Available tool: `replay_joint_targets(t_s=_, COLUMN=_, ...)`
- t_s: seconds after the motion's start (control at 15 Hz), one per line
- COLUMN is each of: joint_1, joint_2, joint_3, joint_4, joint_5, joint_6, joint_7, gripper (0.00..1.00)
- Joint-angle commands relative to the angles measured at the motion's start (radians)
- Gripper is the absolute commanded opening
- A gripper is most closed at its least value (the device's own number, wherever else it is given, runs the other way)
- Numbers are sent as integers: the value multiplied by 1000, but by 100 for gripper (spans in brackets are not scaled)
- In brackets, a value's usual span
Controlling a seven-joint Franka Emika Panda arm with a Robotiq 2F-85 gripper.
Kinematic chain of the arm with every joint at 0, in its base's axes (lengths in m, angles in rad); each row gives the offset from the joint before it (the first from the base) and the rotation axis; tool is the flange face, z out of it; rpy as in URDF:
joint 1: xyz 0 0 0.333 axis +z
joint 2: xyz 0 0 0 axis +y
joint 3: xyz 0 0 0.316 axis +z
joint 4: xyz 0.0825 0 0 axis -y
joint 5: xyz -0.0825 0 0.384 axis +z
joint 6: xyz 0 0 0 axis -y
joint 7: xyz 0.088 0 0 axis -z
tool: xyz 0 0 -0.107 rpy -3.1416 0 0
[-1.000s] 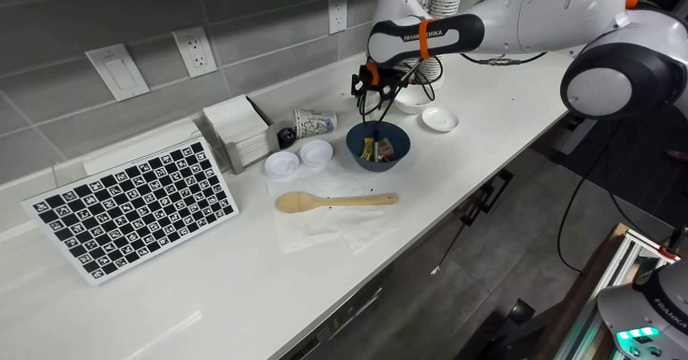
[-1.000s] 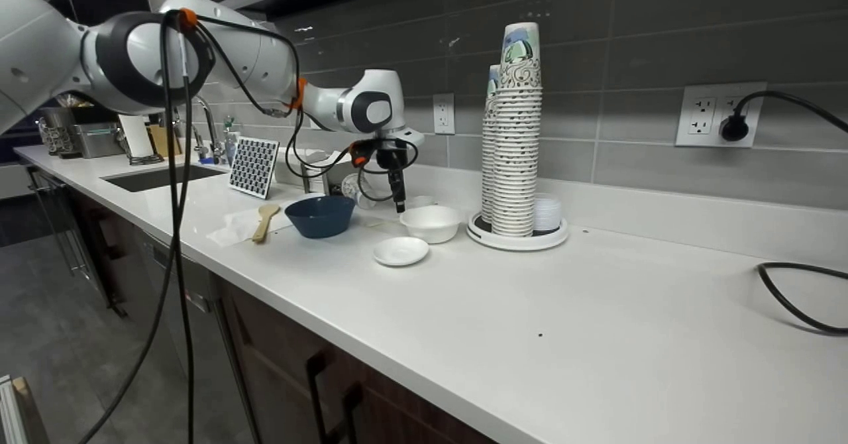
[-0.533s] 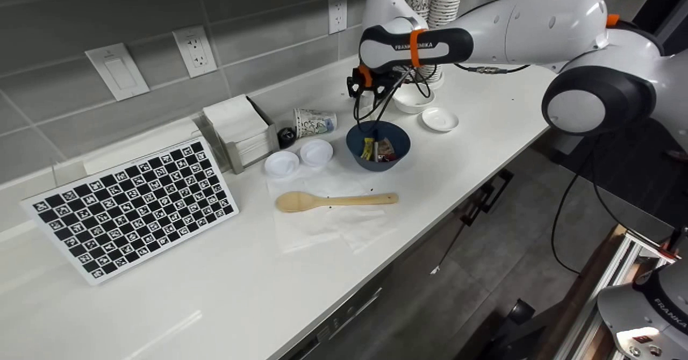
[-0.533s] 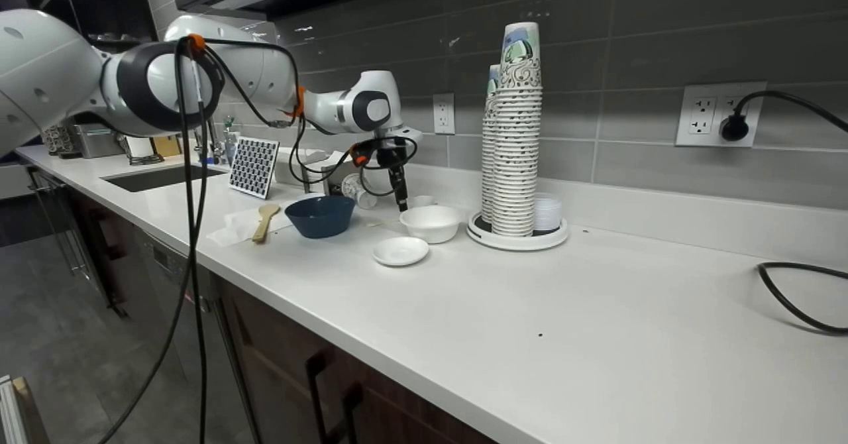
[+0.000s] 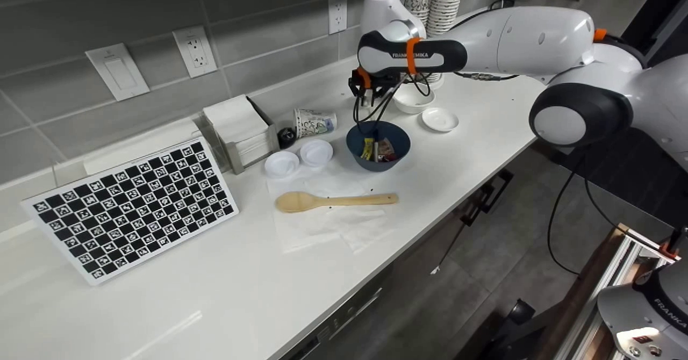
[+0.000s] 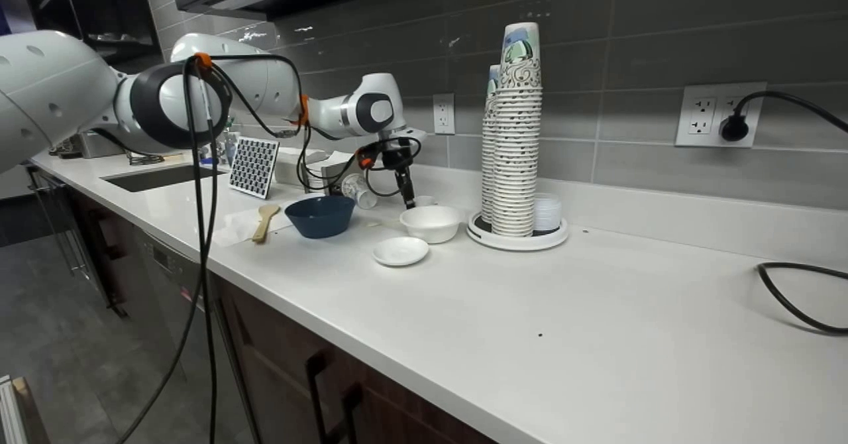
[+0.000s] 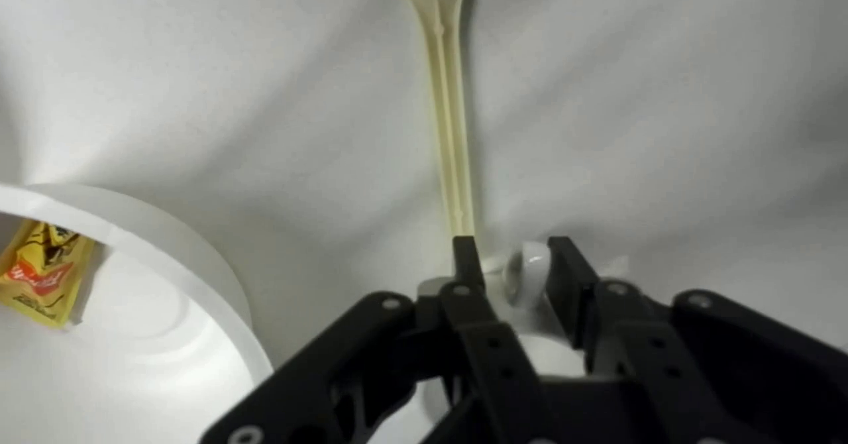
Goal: Put the sachet in the bowl and put the white item on the white object
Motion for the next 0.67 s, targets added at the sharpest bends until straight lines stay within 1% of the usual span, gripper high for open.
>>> replay_joint_targets(t_s=0.0, joint_1=10, joint_2=54, joint_3=-15, joint_4=92, joint_5=-14, joint_6=-35, joint_7=26, gripper=5)
replay_joint_targets(t_s=0.07, joint_1=12, joint_2=56, joint_3=-15, joint_4=97, joint_5=-13, joint_6=-39, joint_7=25, gripper=1)
replay_joint_targets(t_s=0.13, joint_1=16, joint_2=52, joint_3=-14, joint_4=98, joint_5=-12, joint_6=-44, joint_7=25, gripper=0)
replay_joint_targets(t_s=0.27, joint_1=22, joint_2=43, joint_3=-11, joint_4=94, joint_5=-9, joint_6=-46, joint_7=24, gripper=3)
replay_joint_targets(t_s=0.53, joint_1=36, joint_2=-18, joint_3=6, joint_4=63, joint_5=6, joint_6=-27, joint_7=3, gripper=3)
replay_joint_targets(t_s=0.6, joint_1=31, joint_2=-46, joint_3=23, joint_4=41, joint_5=22, joint_6=-9, joint_7=-19, gripper=3)
